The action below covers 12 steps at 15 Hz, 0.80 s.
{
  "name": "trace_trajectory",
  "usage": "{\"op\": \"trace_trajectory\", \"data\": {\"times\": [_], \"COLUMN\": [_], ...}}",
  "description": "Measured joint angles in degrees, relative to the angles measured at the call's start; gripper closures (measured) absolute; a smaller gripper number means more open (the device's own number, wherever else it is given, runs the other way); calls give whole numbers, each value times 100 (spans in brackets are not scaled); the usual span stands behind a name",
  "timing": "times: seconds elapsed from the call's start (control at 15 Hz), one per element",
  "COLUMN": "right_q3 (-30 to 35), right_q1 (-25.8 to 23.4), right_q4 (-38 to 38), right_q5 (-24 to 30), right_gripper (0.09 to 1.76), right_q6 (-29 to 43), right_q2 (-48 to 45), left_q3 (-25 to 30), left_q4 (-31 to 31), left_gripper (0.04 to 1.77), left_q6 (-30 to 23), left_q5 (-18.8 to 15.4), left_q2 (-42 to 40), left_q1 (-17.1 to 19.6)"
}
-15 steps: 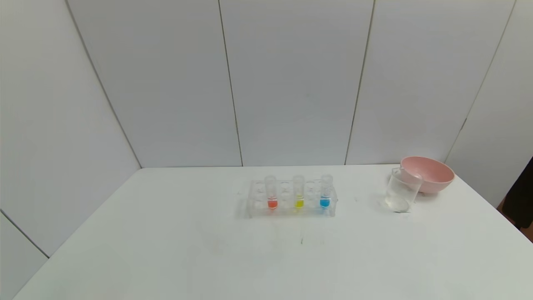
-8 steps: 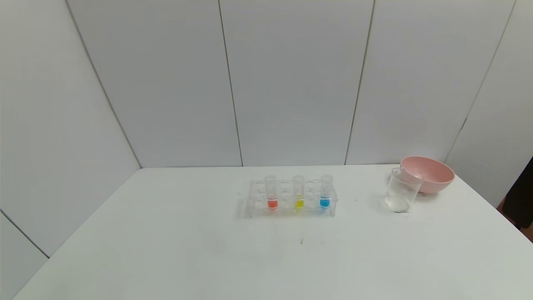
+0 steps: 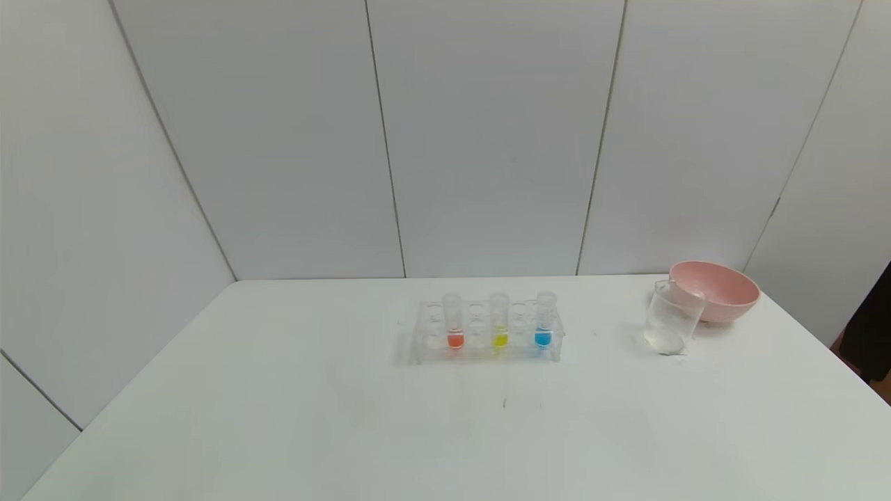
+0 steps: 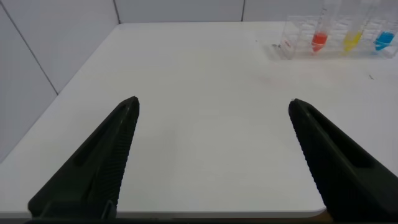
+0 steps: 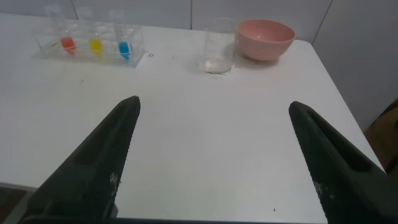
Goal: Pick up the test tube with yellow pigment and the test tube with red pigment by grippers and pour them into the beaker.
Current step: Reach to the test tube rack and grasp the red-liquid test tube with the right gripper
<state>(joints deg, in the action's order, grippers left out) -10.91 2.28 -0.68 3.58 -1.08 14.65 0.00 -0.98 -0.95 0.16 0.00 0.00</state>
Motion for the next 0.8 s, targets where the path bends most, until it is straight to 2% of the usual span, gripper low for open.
{"op": "trace_trajectory", "data": {"times": [0.27, 0.6, 0.8], "right_q3": [-407, -763, -1012], "right_q1": [232, 529, 678], "right_q4": [-62, -1240, -1590], "right_q5": [5, 0, -2], "right_gripper": [14, 14, 14], "right_q6": [13, 51, 138], "right_q2": [1062, 2777, 3903], "left_q3": [0, 0, 0], "left_q4": [0, 0, 0], "left_gripper": [9, 9, 9], "left_q6": [0, 0, 0], "left_q5": [0, 0, 0], "left_q2": [0, 0, 0], "left_q1": [0, 0, 0]}}
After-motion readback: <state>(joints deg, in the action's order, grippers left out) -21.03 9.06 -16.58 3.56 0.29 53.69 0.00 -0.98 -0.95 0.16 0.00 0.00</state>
